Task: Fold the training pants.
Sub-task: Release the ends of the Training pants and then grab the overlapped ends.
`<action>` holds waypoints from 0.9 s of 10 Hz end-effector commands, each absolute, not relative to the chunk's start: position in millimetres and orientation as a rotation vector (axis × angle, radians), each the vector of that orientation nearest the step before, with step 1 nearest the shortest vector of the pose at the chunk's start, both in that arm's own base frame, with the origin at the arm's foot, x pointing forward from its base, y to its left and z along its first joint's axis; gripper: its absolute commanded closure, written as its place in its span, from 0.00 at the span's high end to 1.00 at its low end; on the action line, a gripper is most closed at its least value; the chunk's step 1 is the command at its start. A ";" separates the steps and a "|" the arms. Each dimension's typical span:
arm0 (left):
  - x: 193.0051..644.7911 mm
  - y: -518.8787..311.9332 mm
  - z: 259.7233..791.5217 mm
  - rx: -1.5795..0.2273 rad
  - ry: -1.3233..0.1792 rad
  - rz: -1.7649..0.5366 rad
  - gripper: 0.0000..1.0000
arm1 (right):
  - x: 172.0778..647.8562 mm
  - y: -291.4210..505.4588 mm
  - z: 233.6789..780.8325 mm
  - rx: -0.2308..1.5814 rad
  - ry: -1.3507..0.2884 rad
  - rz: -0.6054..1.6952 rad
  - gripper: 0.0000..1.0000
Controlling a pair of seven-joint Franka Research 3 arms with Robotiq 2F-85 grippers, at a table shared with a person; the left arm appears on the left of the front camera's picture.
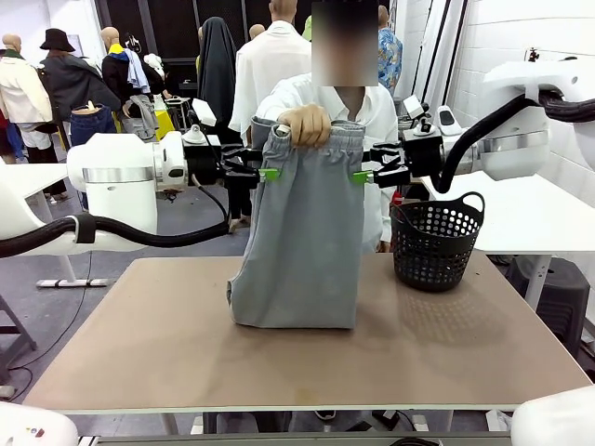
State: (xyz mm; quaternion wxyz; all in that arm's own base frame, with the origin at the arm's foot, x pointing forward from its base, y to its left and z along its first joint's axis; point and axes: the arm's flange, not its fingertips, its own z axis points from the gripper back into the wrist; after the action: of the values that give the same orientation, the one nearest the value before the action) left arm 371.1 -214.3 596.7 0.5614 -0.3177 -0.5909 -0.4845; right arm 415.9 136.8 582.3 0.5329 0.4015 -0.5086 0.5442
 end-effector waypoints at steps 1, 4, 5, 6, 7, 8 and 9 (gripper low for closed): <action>364.5 -209.7 596.1 -0.740 -1.416 -1.090 1.00 | 410.4 132.5 580.7 0.938 -1.220 1.247 1.00; 362.5 -207.2 596.8 -0.732 -1.423 -1.082 1.00 | 408.9 128.2 581.7 0.913 -1.249 1.212 1.00; 362.1 -205.7 597.0 -0.729 -1.425 -1.081 1.00 | 409.3 129.5 581.7 0.902 -1.258 1.199 1.00; 362.1 -204.5 597.3 -0.731 -1.426 -1.081 1.00 | 410.1 129.0 580.9 0.905 -1.266 1.190 1.00; 361.8 -204.1 597.2 -0.734 -1.423 -1.085 1.00 | 410.7 126.4 580.0 0.905 -1.275 1.174 1.00; 361.8 -203.8 597.1 -0.733 -1.421 -1.087 1.00 | 409.8 125.3 580.4 0.903 -1.291 1.155 1.00; 361.7 -202.8 597.4 -0.734 -1.419 -1.090 1.00 | 408.5 127.6 579.9 0.945 -1.290 1.144 1.00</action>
State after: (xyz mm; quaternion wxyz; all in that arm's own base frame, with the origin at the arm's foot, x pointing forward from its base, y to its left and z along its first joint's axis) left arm 365.2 -204.9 600.0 0.5659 -0.3075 -0.5980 -0.4771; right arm 416.2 122.5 584.8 0.5554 0.3854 -0.5372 0.5045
